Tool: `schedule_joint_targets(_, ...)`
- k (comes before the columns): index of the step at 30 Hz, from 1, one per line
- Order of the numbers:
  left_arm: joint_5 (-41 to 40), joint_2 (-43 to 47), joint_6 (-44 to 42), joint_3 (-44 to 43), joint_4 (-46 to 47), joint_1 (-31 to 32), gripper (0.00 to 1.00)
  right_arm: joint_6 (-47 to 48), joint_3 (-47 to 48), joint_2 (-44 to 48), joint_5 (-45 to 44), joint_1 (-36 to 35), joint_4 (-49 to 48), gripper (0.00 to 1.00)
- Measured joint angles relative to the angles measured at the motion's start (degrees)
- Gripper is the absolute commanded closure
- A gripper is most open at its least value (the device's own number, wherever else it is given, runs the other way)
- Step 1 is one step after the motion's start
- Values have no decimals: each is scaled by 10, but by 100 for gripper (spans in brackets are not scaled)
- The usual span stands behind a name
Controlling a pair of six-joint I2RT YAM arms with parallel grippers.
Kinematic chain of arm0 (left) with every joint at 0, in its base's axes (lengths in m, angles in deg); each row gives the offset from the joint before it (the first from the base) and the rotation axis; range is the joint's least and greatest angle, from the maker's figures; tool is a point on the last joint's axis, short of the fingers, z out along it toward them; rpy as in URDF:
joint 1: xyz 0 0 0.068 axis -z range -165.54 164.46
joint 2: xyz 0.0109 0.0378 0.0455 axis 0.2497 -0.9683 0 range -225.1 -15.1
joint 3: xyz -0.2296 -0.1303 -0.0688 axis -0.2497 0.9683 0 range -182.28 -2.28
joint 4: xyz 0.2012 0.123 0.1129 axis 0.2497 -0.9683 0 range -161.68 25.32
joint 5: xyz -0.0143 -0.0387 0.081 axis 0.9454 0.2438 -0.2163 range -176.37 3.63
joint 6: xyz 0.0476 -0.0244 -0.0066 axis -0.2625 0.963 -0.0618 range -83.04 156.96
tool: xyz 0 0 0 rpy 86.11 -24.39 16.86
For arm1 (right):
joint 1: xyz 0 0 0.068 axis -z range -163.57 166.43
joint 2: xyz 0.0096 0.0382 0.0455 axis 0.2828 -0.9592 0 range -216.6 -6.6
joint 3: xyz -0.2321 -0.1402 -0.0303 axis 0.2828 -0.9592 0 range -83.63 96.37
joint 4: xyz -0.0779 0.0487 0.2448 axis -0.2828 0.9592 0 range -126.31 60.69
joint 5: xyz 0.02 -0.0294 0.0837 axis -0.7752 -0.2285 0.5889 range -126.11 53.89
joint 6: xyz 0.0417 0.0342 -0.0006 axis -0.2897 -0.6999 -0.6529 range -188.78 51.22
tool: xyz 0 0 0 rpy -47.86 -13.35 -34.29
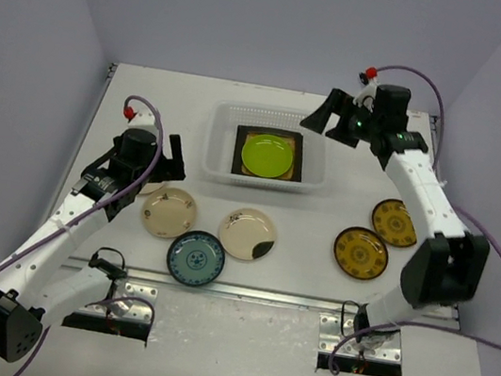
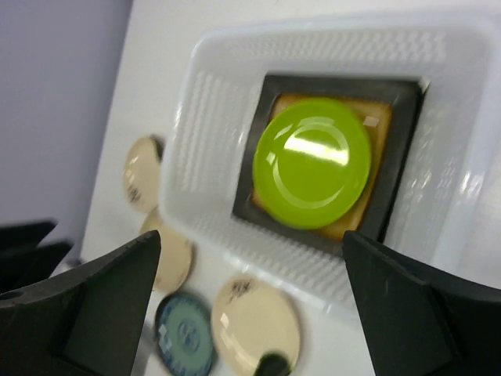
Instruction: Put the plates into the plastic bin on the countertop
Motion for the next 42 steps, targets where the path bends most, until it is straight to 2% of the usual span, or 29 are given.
schedule_joint_targets(3, -10, 1, 2, 0, -2, 0, 0, -51, -194, 142, 87, 2, -125, 1)
schedule_joint_targets(6, -22, 4, 5, 0, -4, 0, 0, -65, -321, 202, 99, -30, -143, 1)
schedule_joint_targets(11, -33, 8, 12, 0, -6, 0, 0, -67, -463, 204, 46, -126, -156, 1)
schedule_joint_targets(14, -31, 9, 13, 0, -6, 0, 0, -76, -526, 190, 29, -138, -181, 3)
schedule_joint_targets(19, -22, 9, 13, 0, -5, 0, 0, -92, -552, 126, 8, -150, -245, 9)
schedule_joint_targets(24, -14, 9, 13, 0, -5, 0, 0, -125, -552, 63, -4, -156, -345, 28)
schedule_joint_targets(27, -10, 9, 13, 0, -5, 0, 0, -143, -552, 33, -5, -156, -402, 44)
schedule_joint_targets(29, -8, 9, 13, 0, -5, 0, 0, -150, -552, 11, -10, -158, -429, 62)
schedule_joint_targets(30, -7, 9, 13, 0, -5, 0, 0, -158, -552, 0, -8, -158, -442, 67)
schedule_joint_targets(34, -3, 9, 12, 0, -5, 0, 0, -172, -553, -19, -21, -157, -455, 82)
schedule_joint_targets(36, -2, 9, 11, 0, -5, 0, 0, -174, -553, -21, -25, -157, -455, 100)
schedule_joint_targets(42, 0, 9, 11, 0, -5, 0, 0, -182, -572, -3, -31, -157, -453, 100)
